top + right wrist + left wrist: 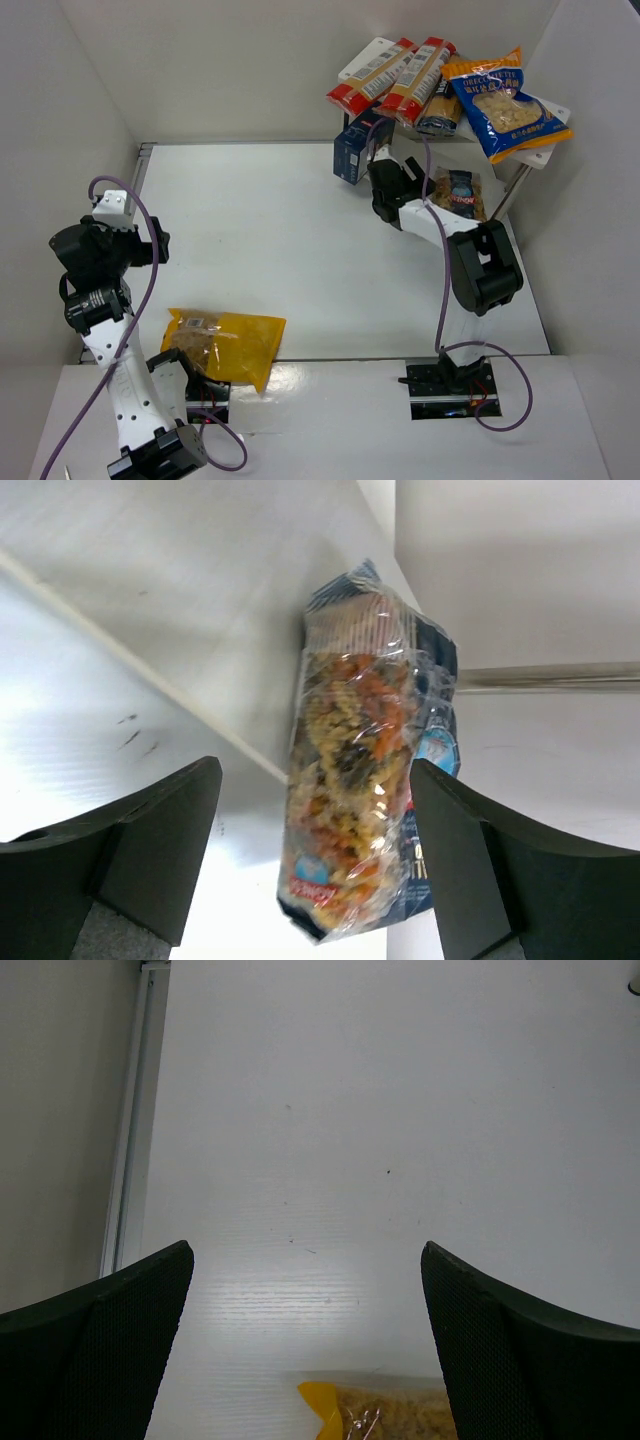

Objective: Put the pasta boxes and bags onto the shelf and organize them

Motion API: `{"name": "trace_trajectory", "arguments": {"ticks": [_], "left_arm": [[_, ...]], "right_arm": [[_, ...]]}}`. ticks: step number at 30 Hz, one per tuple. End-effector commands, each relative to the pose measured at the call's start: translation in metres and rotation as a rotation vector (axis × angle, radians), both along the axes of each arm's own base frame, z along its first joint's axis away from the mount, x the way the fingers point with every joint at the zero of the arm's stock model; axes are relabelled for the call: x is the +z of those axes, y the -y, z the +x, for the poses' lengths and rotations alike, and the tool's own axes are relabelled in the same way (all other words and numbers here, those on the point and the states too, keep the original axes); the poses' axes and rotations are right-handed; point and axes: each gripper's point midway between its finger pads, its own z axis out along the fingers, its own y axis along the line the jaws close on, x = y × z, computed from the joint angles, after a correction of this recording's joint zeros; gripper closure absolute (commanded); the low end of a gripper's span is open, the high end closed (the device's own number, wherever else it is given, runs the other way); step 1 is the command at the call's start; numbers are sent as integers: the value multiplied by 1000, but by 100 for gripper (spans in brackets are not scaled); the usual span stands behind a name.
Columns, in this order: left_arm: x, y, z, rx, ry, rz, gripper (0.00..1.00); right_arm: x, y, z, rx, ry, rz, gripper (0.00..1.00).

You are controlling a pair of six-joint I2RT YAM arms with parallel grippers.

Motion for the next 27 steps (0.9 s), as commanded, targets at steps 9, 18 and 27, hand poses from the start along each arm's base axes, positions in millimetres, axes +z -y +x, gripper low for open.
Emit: {"name": "trace_trajectory", "arguments": {"ticks": [9,18,27], "left_arm": [[4,0,0,-11,20,21,0],[2,1,-2,-11,20,21,0],[4,-1,-1,-2,26,29,0]], "right_arm": [[12,-14,-7,45,74,-24,77],[13,-18,11,67,93,-103,100],[5,6,28,64,83,-225,100]]}}
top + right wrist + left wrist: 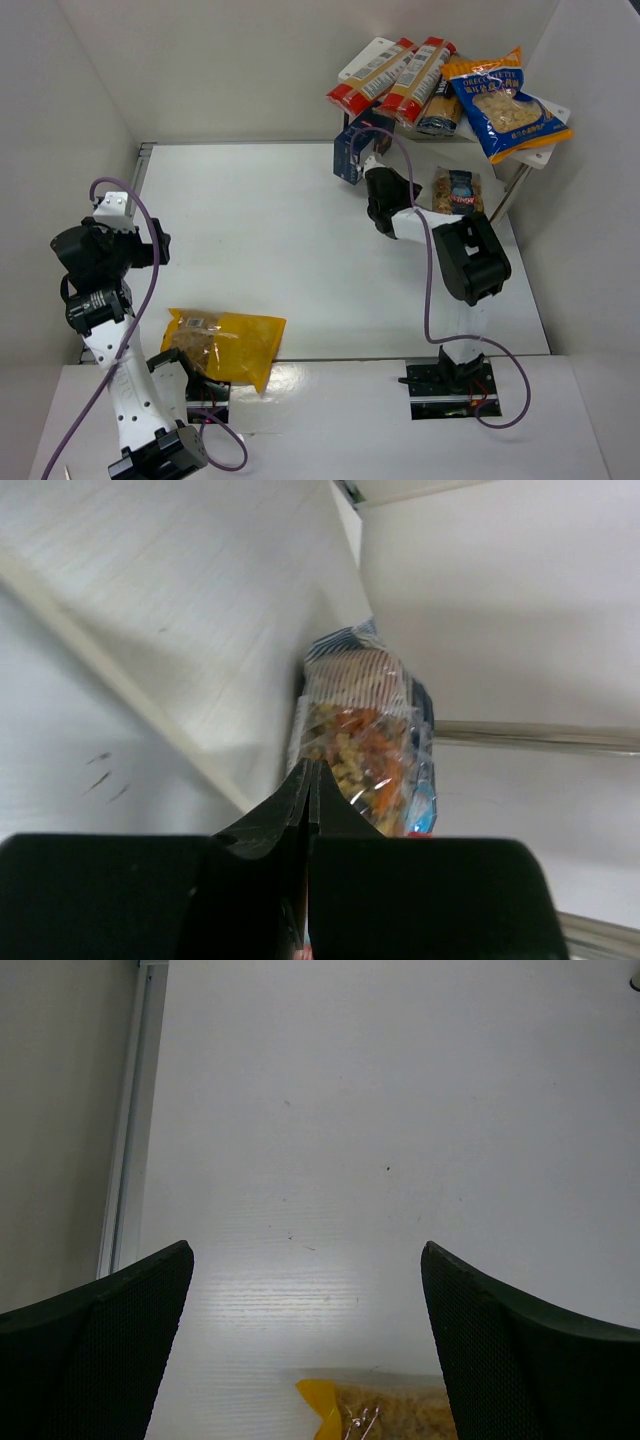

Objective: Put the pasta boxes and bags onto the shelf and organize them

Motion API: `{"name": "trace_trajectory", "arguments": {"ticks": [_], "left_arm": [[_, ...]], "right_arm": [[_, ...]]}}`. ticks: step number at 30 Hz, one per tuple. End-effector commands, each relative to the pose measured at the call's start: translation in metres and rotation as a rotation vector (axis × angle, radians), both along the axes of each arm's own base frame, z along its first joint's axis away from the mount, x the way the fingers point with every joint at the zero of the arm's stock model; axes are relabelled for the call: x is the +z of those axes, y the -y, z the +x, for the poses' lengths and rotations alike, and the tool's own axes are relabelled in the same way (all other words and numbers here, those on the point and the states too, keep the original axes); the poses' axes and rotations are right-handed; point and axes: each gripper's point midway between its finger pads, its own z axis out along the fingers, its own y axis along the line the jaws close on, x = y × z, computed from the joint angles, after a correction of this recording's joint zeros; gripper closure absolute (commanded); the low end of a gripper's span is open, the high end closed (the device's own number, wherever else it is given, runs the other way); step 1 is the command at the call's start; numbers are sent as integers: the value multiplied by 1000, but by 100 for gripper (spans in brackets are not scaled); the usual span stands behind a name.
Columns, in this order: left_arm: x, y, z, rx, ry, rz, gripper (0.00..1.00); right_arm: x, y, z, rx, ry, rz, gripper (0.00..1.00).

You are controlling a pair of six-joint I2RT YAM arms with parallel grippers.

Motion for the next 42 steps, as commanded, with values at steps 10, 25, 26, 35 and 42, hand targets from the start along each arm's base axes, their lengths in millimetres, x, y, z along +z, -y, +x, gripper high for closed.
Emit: {"name": "trace_trajectory", "arguments": {"ticks": [10,25,26,35,42], "left_arm": [[7,-1,0,-3,30,31,0],[5,-2,2,-4,22,26,0],[5,-2,2,-4,22,26,0],[5,-2,2,-4,22,26,0],[5,-2,2,-4,22,26,0]], "right_arm": [[15,53,26,-56,83,-58,100],[-9,82,32,-116,30,-97,100],[-7,82,33,-116,39,-94,100],[-3,100,24,-183,48,-106,100],[2,116,22,-201,49,-122,100]]}}
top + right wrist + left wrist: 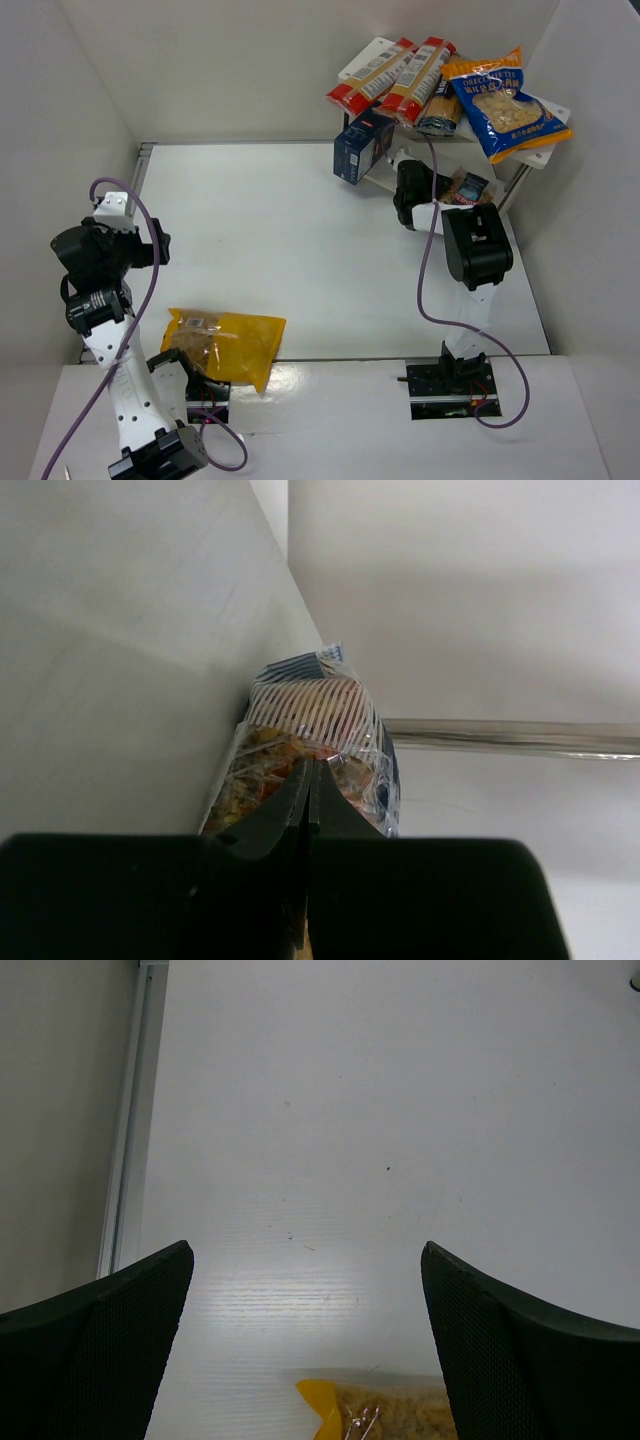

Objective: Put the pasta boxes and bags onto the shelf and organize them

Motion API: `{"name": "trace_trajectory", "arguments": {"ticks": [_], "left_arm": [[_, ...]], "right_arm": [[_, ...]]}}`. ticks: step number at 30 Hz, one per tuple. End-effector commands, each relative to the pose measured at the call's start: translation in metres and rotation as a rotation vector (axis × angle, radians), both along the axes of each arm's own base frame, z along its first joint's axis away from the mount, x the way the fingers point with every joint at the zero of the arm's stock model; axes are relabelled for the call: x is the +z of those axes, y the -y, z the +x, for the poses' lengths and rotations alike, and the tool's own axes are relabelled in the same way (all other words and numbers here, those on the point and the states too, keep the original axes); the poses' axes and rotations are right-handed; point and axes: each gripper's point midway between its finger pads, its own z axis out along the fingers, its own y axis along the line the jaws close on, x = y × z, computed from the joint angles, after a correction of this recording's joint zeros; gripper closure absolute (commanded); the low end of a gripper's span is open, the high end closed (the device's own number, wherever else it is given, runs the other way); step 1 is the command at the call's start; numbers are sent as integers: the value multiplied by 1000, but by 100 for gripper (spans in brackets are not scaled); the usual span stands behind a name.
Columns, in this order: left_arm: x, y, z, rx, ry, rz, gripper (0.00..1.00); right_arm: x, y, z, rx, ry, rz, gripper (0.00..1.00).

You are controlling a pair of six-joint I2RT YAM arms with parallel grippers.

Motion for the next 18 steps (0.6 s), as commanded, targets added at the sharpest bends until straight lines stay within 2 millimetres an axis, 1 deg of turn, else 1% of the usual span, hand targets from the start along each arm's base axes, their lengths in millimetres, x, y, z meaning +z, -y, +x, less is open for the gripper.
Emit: {"name": "trace_trajectory", "arguments": {"ticks": [1,2,3,5,6,8,9,10,13,14,18], "left_arm": [[5,-2,2,-3,22,26,0],[7,-2,0,-3,29,31,0],[7,-1,0,-3,29,31,0],[7,-1,0,-3,29,31,0],[7,-1,0,-3,29,31,0],[7,-1,0,-3,29,31,0],[7,-1,0,-3,29,31,0],[7,-1,0,-3,29,31,0],[7,-1,0,-3,29,31,0],[7,-1,0,-3,29,31,0],[7,-1,0,-3,29,31,0]], "right_arm": [[4,29,-7,-82,20,-22,100],[6,29,-7,-82,30,-21,100],[8,34,-7,-90,36,-25,100],[6,33,-7,-79,30,-30,100],[6,39,-8,-88,24,-37,100],[7,38,-6,-79,32,-33,100],[7,43,-7,-90,32,-33,100],[12,42,-6,-80,35,-35,100],[12,42,-6,-79,35,-35,100],[15,43,-5,-76,38,-46,100],[14,42,-7,-62,32,-67,100]]}}
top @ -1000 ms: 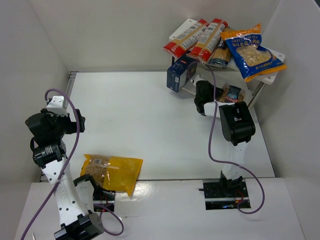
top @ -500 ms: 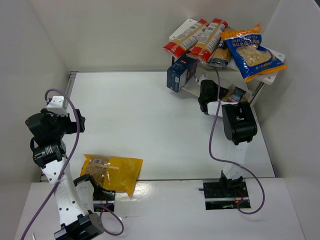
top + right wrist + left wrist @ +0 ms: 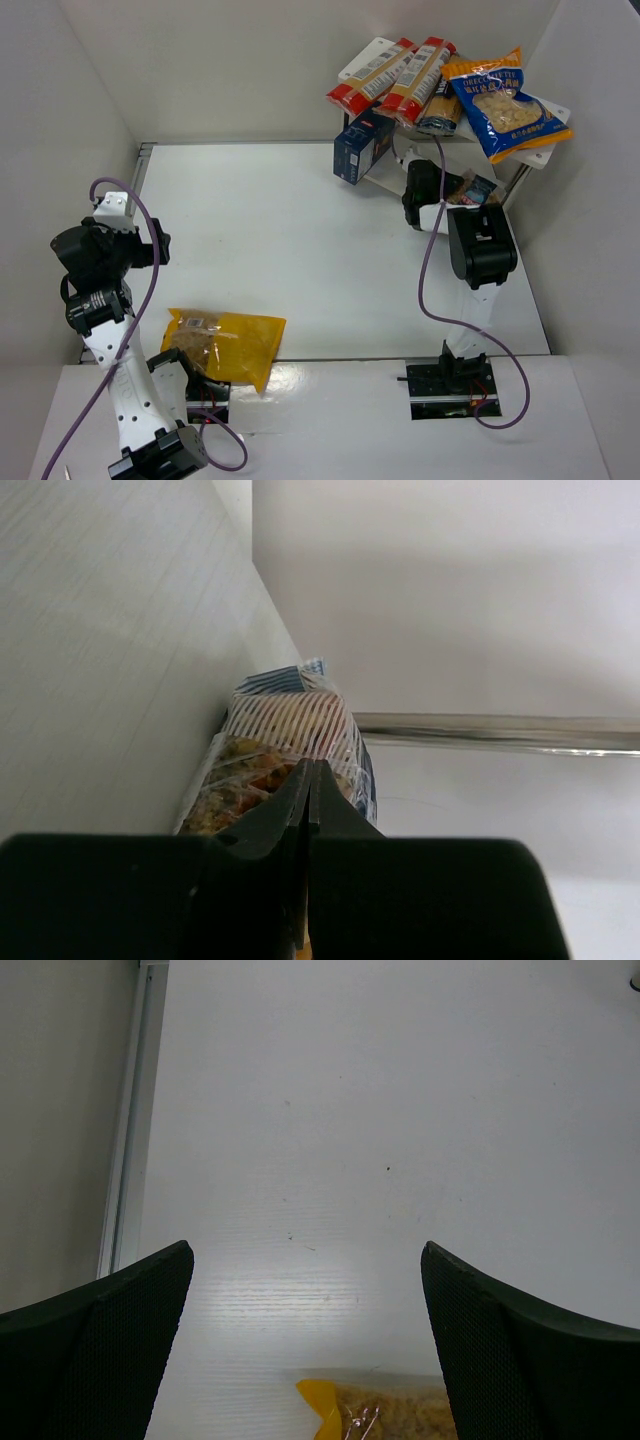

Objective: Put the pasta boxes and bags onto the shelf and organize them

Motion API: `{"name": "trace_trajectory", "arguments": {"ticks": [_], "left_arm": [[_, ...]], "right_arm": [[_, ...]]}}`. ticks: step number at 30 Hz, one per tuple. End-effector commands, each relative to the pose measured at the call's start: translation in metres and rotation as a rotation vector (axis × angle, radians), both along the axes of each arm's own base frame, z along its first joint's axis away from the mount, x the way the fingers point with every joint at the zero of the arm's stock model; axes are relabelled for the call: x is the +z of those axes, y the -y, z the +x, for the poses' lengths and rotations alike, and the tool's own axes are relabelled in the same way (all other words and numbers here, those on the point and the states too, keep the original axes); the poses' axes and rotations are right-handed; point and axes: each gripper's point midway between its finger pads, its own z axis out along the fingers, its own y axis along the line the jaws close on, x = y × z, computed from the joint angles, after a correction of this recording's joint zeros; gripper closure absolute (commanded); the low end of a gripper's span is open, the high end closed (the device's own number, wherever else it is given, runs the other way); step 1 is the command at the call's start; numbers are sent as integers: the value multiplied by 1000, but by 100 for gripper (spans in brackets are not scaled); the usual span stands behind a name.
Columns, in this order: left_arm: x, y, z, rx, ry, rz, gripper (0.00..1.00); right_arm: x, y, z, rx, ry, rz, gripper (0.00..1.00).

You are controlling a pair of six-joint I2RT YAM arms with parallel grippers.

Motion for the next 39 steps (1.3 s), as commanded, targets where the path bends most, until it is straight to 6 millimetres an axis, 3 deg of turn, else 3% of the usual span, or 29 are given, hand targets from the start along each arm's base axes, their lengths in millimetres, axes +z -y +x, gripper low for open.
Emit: {"name": "trace_trajectory", "arguments": {"ticks": [1,3,4,5,7,8,10,11,12,14,18,24,26,27,30,31,33,35,38,39], "left_arm": [[7,-1,1,-4,29,30,0],[7,-1,1,-4,29,30,0],[7,-1,1,-4,29,30,0],[9,-2,1,-4,37,35,0],[9,-2,1,-4,37,35,0],[9,-2,1,-4,37,35,0],[9,-2,1,-4,37,35,0],[9,-2,1,-4,37,35,0],[11,-1,0,-4,45,40,0],[11,-1,0,-4,45,40,0],[11,-1,0,-4,45,40,0],[12,2,1,-22,49,34,0],[10,5,0,-32,43,26,0],[12,5,-1,-32,51,30,0],[12,7,-1,-41,53,28,0],[13,8,-1,-49,55,25,0],[13,8,-1,-49,55,25,0],[11,11,-2,-58,49,17,0],[11,11,-2,-58,49,17,0],[11,11,-2,-58,49,17,0]], "right_arm": [[13,11,-5,-10,52,-10,100],[17,3,-5,12,58,33,100],[16,-10,-6,51,47,52,100],[29,-17,-8,57,88,88,100],[25,-32,-17,89,48,114,100],[39,-51,-18,138,74,135,100],[32,-69,-31,176,35,164,100],[46,-88,-34,225,57,184,100],[40,-97,-41,245,23,203,100],[49,-123,-51,317,22,238,100],[42,-163,-78,434,-77,310,100],[12,-216,-141,595,-328,487,100],[3,-221,-163,606,-419,553,100],[3,-235,-173,663,-471,623,100],[4,-249,-209,739,-591,746,100],[10,-264,-223,822,-636,822,100],[3,-273,-254,872,-773,894,99],[7,-287,-281,962,-870,989,90],[9,-294,-290,1011,-876,1028,56],[10,-295,-288,1017,-868,1028,39]]}}
